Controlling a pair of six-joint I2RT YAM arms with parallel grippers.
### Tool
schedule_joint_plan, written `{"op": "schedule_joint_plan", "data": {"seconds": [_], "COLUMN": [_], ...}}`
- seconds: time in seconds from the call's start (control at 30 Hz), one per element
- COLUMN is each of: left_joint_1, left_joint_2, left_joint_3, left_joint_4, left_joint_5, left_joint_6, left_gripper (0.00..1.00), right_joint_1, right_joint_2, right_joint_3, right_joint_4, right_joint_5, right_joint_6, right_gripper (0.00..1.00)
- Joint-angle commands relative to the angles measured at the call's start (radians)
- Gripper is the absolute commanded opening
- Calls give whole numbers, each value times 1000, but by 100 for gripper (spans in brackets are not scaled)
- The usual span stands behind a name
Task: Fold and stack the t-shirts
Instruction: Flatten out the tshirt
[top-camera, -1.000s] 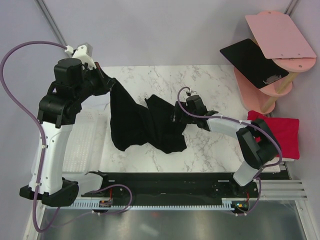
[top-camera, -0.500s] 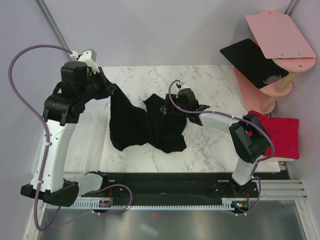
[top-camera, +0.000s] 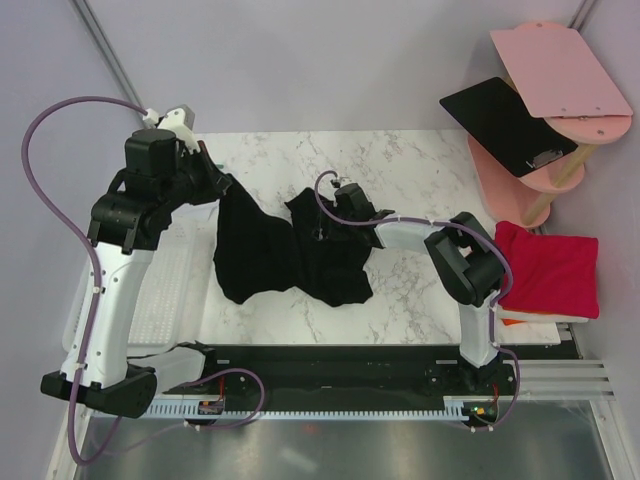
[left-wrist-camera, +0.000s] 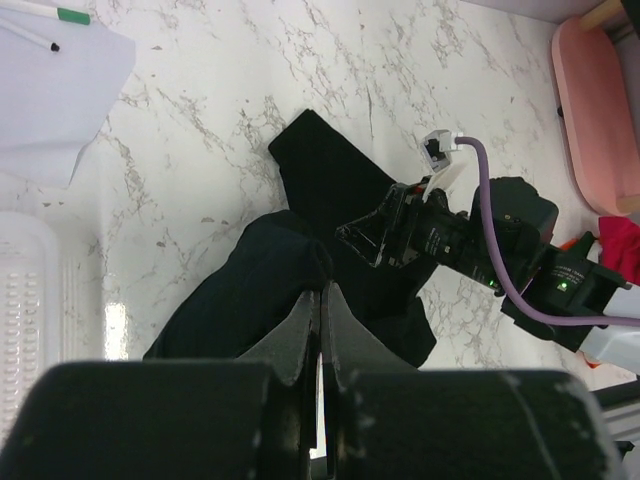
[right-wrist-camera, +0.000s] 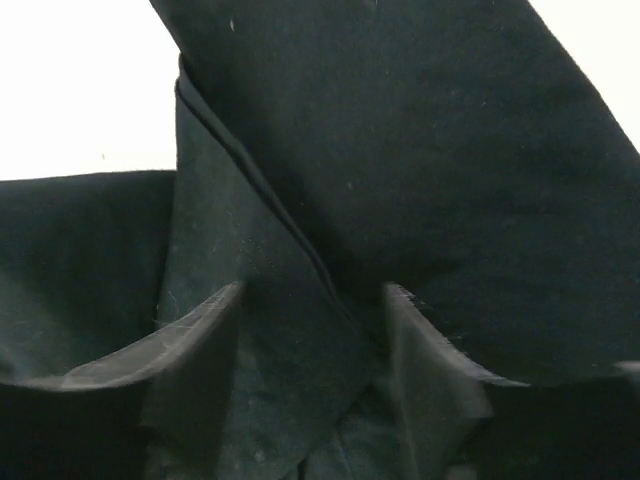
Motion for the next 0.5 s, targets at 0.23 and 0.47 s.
{"op": "schedule_joint_plan", "data": {"seconds": [0.23, 0.47], "left_joint_1": [17, 50], "left_joint_2": [-20, 12], "left_joint_3": [-10, -28], "left_joint_4": [40, 41], "left_joint_5": [-13, -24], "left_joint_6": [49, 72], "left_gripper": [2, 2], "right_joint_1": [8, -33], "right_joint_2": [-86, -312], "right_joint_3": [72, 84], "right_joint_4": [-37, -100], "right_joint_5": [87, 285], "right_joint_6": [-38, -123], "right_gripper": [0, 0]}}
